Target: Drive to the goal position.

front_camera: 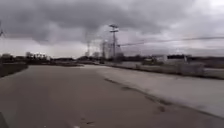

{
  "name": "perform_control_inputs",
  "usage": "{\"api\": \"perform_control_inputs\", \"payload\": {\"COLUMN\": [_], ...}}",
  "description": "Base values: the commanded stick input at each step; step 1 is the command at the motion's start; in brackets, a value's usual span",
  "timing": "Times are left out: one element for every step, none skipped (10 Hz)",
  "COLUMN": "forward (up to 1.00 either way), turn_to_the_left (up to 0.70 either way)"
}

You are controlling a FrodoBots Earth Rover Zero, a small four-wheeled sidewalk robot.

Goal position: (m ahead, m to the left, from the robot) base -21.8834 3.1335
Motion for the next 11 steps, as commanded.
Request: {"api": "perform_control_inputs", "payload": {"forward": [0.00, 0.00, 0.00, 0.00, 0.00, 0.00, 0.00, 0.00, 0.00, 0.00, 0.00], "turn_to_the_left": [-0.69, -0.69, -0.69, -0.69, -0.69, -0.69, -0.69, -0.66, -0.63, -0.62, -0.62]}}
